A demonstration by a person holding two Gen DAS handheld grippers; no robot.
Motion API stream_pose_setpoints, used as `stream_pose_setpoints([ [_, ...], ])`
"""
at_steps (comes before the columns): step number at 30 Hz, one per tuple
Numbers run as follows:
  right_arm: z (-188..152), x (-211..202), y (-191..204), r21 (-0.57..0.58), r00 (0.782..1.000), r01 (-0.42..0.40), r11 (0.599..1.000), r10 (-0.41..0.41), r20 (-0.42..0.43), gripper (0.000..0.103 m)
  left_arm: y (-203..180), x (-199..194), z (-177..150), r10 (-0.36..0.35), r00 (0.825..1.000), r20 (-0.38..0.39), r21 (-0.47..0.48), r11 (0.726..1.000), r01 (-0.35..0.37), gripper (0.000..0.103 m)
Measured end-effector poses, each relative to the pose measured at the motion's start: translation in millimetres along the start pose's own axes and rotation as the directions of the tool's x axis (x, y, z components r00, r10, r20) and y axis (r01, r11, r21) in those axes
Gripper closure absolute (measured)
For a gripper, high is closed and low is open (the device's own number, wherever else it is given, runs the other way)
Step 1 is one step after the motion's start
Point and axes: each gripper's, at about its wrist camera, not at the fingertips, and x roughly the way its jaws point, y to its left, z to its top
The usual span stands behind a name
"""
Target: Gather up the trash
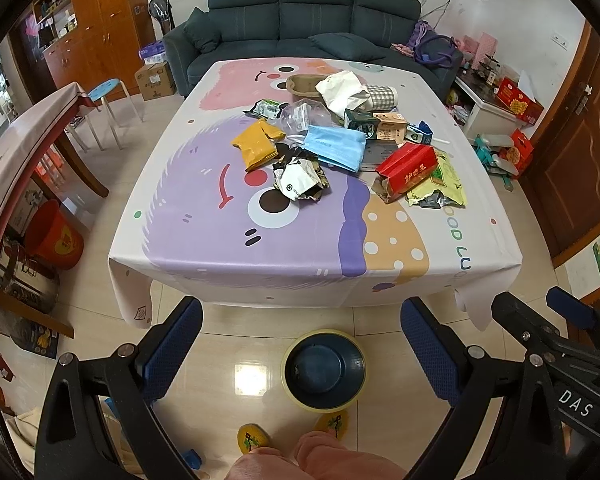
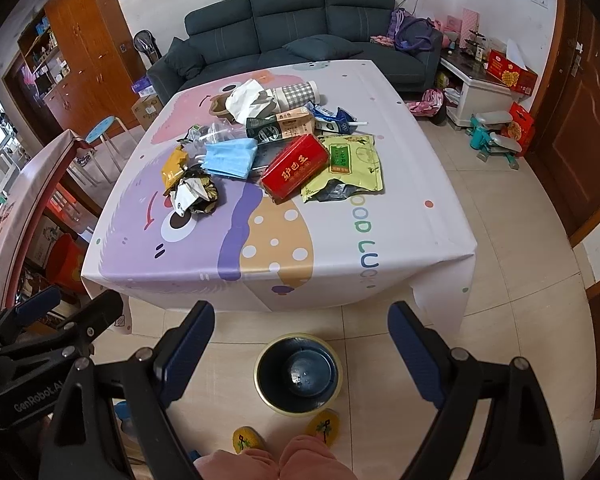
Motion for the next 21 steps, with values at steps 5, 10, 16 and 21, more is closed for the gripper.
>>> stream_pose_setpoints([
  [5,0.4,0.2,0.4,-0.002,1.000,0.001,1.000,-0.001,-0.002,0.014,0.6,1.0,0.1,0.000,1.000,0.000,0.000,1.000,0.000,0.005],
  [10,0.9,0.0,0.1,0.000,1.000,0.000,1.000,0.000,-0.001,0.014,1.9,1.9,0.1,-0.002,1.000,0.001,-0.002,1.000,0.002,0.005],
  [16,1.1,-0.1,0.0,-0.002,1.000,0.001,1.000,-0.001,-0.001,0.014,2.5,2.2,1.6,0.000,1.000,0.001,-0.006,1.000,0.000,0.005],
  [21,5.9,-0.3,2.6,-0.006,1.000,-0.002,1.000,0.002,0.006,0.014,1.0,1.3,5.8,0.007,1.000,0.008,-0.012,1.000,-0.007,0.005],
])
